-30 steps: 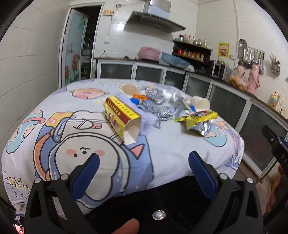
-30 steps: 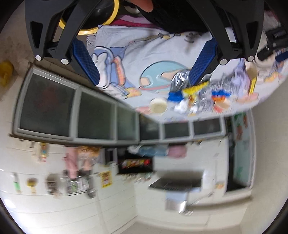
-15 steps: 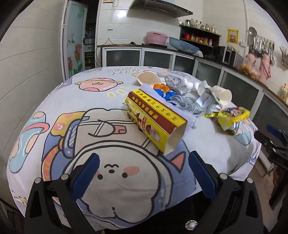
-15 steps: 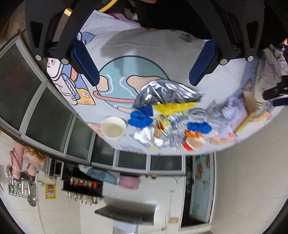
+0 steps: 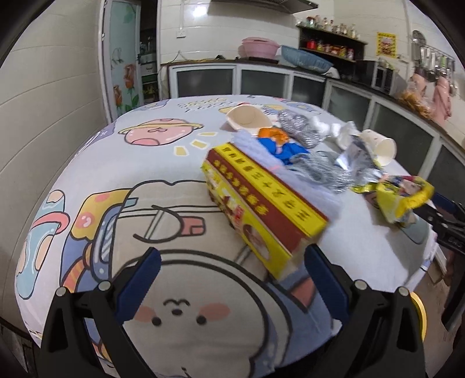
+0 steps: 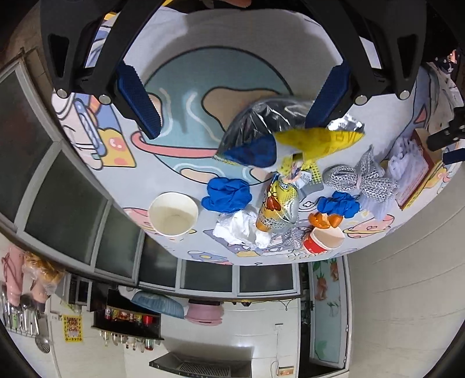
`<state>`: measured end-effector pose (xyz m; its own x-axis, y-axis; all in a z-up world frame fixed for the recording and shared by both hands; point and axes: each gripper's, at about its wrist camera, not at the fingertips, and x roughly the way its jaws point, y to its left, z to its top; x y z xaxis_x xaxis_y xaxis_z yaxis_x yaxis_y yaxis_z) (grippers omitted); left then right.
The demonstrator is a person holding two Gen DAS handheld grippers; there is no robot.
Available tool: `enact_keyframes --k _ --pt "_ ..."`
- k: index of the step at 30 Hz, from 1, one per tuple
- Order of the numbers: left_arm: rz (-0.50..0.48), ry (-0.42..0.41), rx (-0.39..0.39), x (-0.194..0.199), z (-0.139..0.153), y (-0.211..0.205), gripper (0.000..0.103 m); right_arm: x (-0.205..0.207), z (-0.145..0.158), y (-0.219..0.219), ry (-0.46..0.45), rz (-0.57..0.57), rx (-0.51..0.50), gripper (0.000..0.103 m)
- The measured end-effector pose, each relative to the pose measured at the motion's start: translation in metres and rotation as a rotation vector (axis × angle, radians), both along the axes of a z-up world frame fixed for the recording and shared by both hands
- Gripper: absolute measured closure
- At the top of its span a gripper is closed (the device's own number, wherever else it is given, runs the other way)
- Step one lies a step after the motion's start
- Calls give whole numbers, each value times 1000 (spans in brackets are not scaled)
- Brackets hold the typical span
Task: Collect trash
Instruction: 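Grasp the printed box with the left tool while the right grasps the foil bag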
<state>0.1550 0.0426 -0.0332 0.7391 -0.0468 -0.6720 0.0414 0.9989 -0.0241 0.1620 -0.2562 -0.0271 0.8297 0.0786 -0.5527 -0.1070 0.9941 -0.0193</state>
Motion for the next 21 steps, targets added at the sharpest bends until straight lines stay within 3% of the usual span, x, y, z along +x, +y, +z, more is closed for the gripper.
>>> enact_keyframes --k 8,11,16,18,19,20,21 --pt "25 52 -27 18 -11 10 8 18 -5 3 26 34 31 8" --pt "39 68 -76 26 -14 20 8 23 -7 4 36 41 39 8" --pt "27 61 -88 38 -16 21 8 30 -7 5 50 49 60 8" --pt "18 46 -85 40 -15 20 8 33 -7 7 57 49 53 18" --pt "15 42 -85 41 -15 20 9 35 -8 8 70 42 41 35" --pt "14 38 -89 42 -15 20 18 36 -9 8 80 37 34 47" --pt "18 36 -88 42 -15 20 26 38 -11 8 93 37 35 51"
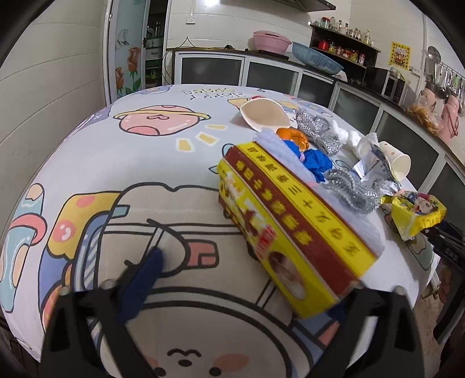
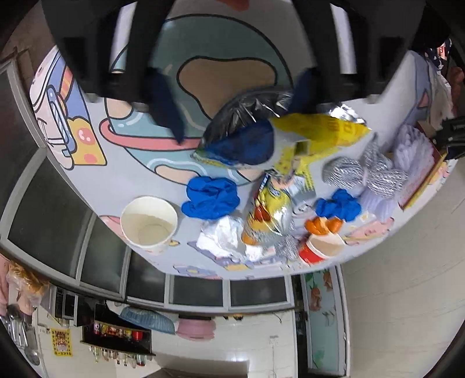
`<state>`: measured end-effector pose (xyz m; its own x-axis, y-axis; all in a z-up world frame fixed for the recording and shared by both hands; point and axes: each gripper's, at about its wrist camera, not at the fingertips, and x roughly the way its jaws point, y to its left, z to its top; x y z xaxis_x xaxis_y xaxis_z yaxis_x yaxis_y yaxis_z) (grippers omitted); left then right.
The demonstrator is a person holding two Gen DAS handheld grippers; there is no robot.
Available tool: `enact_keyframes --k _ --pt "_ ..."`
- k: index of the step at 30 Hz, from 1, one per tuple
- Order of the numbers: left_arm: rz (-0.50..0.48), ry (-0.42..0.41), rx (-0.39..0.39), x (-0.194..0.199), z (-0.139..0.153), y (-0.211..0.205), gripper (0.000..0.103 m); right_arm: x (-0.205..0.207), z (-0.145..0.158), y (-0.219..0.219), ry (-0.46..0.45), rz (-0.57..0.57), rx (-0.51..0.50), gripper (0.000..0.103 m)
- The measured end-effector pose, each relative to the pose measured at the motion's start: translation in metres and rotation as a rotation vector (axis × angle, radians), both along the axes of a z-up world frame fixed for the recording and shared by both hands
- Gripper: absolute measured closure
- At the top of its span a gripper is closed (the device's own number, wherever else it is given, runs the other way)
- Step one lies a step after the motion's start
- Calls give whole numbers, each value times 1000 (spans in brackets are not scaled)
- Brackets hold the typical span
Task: Collect trash
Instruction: 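Grasp the printed box with the left tool while the right grasps the foil bag, then carry box (left tool) and foil bag (right tool) into the bin, opening both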
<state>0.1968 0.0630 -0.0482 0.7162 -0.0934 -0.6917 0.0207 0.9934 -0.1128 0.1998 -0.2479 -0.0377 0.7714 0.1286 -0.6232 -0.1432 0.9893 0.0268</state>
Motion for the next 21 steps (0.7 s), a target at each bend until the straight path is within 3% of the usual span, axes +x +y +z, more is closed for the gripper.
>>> enact_keyframes --k 4,10,21 --pt "-5 -12 32 1 -1 -2 91 1 -3 -1 23 -1 33 92" --pt "-5 -16 11 -2 1 3 97 -2 0 -7 27 -21 122 100" --pt "-16 -76 -10 -20 20 14 97 -21 22 -6 -33 -29 125 102"
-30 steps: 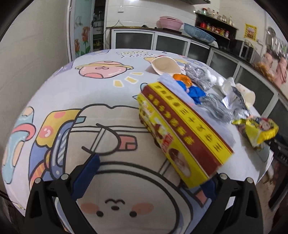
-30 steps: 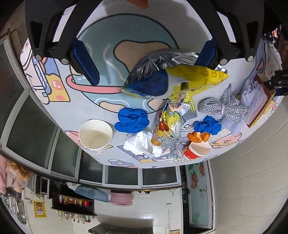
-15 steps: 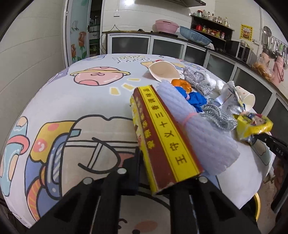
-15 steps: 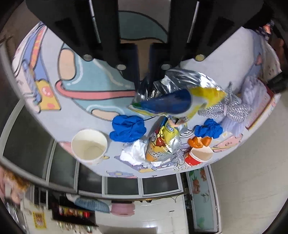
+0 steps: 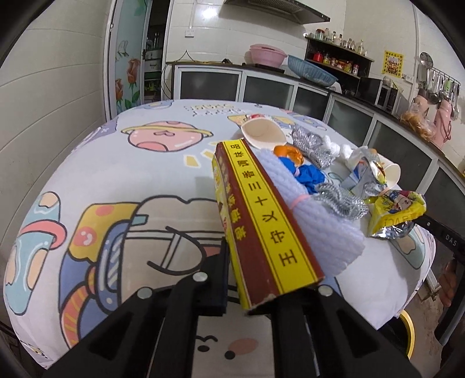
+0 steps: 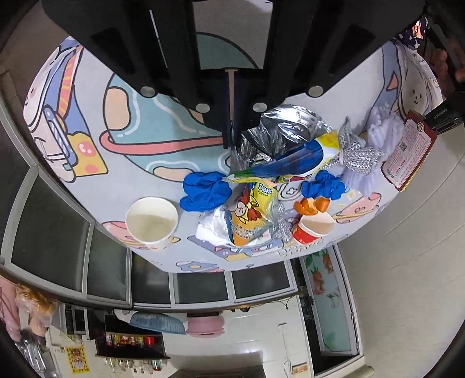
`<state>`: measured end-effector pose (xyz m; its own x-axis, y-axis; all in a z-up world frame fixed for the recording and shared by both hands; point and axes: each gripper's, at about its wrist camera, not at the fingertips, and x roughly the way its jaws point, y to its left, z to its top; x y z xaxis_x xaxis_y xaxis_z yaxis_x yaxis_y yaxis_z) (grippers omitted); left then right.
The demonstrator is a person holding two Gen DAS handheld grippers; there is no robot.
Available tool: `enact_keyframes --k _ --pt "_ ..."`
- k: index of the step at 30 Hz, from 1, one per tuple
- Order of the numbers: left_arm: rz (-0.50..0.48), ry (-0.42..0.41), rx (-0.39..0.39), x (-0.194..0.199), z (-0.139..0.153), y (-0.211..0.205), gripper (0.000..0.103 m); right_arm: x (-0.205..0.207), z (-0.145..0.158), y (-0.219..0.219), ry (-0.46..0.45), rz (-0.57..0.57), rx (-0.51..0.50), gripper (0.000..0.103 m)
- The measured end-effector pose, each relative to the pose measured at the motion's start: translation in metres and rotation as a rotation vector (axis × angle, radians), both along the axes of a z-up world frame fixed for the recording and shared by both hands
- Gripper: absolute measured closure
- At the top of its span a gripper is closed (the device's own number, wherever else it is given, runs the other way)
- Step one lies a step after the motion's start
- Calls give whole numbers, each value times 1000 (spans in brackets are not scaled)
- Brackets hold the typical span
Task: Collect trash
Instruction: 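Carry box (left tool) and foil bag (right tool) into the bin, opening both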
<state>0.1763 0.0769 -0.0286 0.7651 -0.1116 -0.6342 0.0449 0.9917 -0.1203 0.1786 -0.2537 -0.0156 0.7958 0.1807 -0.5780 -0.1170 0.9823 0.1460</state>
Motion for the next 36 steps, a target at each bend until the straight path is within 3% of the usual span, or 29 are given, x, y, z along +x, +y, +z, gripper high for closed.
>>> enact_keyframes --k 11,19,28,31,36 --pt "-7 -72 3 -14 21 4 97 -19 23 -7 -58 -9 16 102" --pt "-131 -126 8 -30 41 -27 97 -61 49 -33 -118 -62 27 102" --pt "-456 -132 -16 -46 49 -123 96 -152 53 -104 -116 -269 -42 102" --pt "-598 -143 -8 -59 48 -168 96 -189 42 -134 -78 -362 -63 102" --pt "-822 -94 -13 -78 38 -239 96 -238 13 -168 -9 -478 -84 102"
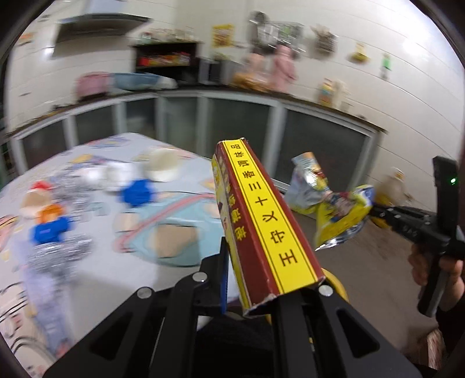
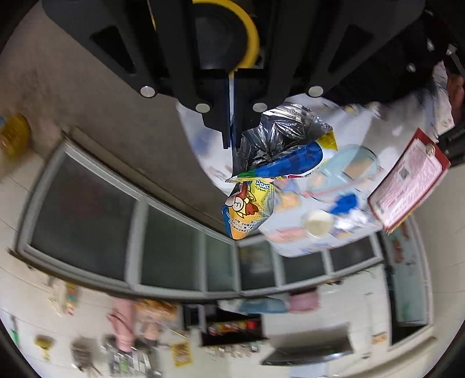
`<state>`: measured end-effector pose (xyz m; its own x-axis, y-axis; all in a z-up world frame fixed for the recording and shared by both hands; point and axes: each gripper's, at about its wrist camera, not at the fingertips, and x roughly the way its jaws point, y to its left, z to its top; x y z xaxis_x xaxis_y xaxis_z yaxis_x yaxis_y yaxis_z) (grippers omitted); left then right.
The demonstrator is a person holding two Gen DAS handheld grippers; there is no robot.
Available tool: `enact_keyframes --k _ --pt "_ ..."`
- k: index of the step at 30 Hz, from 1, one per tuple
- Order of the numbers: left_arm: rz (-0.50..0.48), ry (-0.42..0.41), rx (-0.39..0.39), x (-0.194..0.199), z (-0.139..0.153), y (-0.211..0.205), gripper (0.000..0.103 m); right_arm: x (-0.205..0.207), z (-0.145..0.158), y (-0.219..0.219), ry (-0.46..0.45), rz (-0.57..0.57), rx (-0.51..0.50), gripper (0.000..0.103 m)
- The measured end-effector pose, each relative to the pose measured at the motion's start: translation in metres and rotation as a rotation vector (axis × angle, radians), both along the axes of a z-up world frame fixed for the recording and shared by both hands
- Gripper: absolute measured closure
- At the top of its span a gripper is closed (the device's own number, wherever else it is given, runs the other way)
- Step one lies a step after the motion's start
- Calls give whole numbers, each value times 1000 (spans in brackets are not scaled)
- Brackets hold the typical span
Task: Collect trash
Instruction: 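Carry box (left tool) and foil bag (right tool) into the bin, opening both, then move both open tools from the bin back over the table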
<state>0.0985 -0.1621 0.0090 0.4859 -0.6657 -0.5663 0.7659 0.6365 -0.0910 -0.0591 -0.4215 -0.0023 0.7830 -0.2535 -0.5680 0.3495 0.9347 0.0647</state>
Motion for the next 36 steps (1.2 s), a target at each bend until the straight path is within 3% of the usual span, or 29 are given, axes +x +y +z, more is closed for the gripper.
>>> enact_keyframes --k 7,13,25,27,28,29,30,31,32,36 --pt "-254 67 95 -24 -35 -83 96 -55 -53 -33 125 -130 10 102" --pt "-383 140 171 -35 -66 -129 96 -71 -97 -48 211 -175 75 102" --pt "-427 238 239 -28 -114 -185 94 -52 -143 -56 347 -192 121 101" --pt "-420 233 240 -27 -117 -189 74 -48 -152 -58 388 -200 118 100" --pt "-408 223 238 -27 -116 -189 45 -48 -156 -61 407 -224 103 95" --pt "-391 206 223 -28 -113 -188 23 -49 -158 -62 415 -231 102 80" --pt "-385 199 207 -27 -111 -185 18 -51 -161 -65 422 -240 109 67" --pt "-386 197 196 -27 -109 -183 17 -55 -160 -69 405 -262 111 37" --pt "-387 199 193 -27 -108 -183 17 -60 -159 -71 378 -275 111 31" --pt "-367 228 152 -22 -99 -171 17 -71 -152 -78 365 -326 83 33"
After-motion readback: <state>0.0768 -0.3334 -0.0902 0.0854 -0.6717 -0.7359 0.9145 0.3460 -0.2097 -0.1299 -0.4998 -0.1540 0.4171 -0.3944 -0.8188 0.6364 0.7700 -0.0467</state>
